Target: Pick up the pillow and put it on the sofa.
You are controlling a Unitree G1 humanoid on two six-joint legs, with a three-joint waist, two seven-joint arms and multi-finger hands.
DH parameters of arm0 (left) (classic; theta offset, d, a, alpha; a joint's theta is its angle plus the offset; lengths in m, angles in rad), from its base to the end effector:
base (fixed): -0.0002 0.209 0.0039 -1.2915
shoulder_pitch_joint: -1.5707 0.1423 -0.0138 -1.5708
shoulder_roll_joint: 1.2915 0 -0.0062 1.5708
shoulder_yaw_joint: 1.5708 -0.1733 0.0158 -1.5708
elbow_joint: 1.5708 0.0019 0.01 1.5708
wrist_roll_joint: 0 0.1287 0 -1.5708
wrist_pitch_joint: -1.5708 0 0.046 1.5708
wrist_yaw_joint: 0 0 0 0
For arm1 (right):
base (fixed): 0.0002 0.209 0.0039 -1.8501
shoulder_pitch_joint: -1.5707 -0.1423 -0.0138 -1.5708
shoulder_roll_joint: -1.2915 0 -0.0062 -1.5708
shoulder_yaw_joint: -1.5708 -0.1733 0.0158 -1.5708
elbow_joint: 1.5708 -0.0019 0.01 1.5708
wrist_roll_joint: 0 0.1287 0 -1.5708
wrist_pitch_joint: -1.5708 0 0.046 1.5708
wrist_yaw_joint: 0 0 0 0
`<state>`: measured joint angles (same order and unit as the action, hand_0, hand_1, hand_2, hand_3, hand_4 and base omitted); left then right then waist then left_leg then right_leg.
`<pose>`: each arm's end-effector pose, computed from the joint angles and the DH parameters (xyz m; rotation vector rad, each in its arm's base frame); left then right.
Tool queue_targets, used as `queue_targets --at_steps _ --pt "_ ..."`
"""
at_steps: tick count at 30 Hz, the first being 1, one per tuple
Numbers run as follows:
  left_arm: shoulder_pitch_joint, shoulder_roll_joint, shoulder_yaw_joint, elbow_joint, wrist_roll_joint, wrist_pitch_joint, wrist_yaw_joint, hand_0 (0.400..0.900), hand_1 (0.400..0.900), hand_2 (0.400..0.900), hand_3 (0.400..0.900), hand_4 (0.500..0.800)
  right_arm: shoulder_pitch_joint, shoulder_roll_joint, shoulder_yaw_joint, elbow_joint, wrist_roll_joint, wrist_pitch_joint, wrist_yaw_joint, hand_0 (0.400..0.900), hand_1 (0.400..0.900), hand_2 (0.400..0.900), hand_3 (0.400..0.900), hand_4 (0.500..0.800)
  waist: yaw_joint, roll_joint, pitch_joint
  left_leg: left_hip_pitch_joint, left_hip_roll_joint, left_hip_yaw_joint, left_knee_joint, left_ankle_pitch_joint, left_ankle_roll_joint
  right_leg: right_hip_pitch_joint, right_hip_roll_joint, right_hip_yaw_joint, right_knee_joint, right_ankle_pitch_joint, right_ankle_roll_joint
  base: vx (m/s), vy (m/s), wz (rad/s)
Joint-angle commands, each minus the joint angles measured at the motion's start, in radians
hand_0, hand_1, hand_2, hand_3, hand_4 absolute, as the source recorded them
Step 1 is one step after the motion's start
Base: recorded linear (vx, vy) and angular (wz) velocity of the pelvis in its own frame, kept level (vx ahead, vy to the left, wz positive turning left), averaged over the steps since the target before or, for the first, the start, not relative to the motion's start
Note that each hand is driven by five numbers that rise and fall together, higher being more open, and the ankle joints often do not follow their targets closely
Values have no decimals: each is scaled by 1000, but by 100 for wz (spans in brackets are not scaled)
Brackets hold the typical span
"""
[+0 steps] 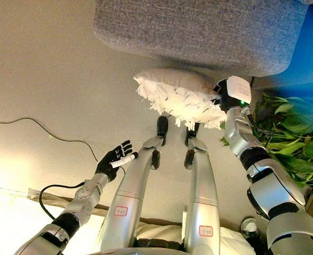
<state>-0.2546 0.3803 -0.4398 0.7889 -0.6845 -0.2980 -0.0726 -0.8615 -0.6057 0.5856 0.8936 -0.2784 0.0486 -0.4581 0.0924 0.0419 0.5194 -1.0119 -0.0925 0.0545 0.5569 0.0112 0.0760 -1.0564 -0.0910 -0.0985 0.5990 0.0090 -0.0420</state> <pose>0.2075 0.1986 -0.0145 -0.0990 0.3372 -0.1026 0.3196 -0.2229 0.1253 -1.2216 -0.1048 -0.2959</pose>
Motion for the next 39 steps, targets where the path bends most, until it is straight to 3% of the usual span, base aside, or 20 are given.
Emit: queue_targets --at_steps 1,8,13,21,26,32,39 --pt "96 -35 3 -18 -25 -41 6 900 900 900 900 800 -4 -115 -16 -81 36 -68 -51 400 400 400 400 500 -3 68 1 89 11 -43 -63 -24 -43 118 41 -27 -54 -34 29 -28 16 -12" --pt "96 -37 42 12 12 -26 9 900 900 900 900 800 92 -91 -51 -185 17 -115 -70 400 400 400 400 500 -13 21 1 277 14 -38 -158 -16 -53 305 52 -38 -153 -24 52 -30 -13 -9" --pt "79 -38 76 56 59 5 10 900 900 900 900 800 170 -74 -93 -300 -3 -111 -86 400 400 400 400 500 -22 -18 1 457 15 -31 -253 -8 -66 491 50 -49 -238 -23 68 -23 -19 -7" --pt "125 -46 163 129 162 80 6 900 900 900 900 800 375 -105 -203 -555 -150 -132 -18 400 400 400 400 500 -37 -94 -144 708 43 -35 -406 -13 -77 748 34 -48 -391 -18 95 112 -13 -7" --pt "173 -68 216 184 229 121 12 900 900 900 900 800 504 -189 -305 -745 -157 -162 74 400 400 400 400 500 -50 -124 -261 847 55 -39 -501 -9 -84 892 35 -39 -493 -2 111 160 5 -9" --pt "213 -92 267 262 269 165 -40 900 900 900 900 800 560 -268 -405 -905 -132 -156 212 400 400 400 400 500 -57 -140 -374 951 66 -27 -548 -22 -87 993 41 -26 -553 3 113 165 26 -12" --pt "213 -92 263 333 287 210 -61 900 900 900 900 800 376 -422 -435 -935 -39 -128 323 400 400 400 400 500 -52 -157 -449 1021 82 -18 -581 -26 -96 1063 42 -31 -575 -10 110 71 18 -2"
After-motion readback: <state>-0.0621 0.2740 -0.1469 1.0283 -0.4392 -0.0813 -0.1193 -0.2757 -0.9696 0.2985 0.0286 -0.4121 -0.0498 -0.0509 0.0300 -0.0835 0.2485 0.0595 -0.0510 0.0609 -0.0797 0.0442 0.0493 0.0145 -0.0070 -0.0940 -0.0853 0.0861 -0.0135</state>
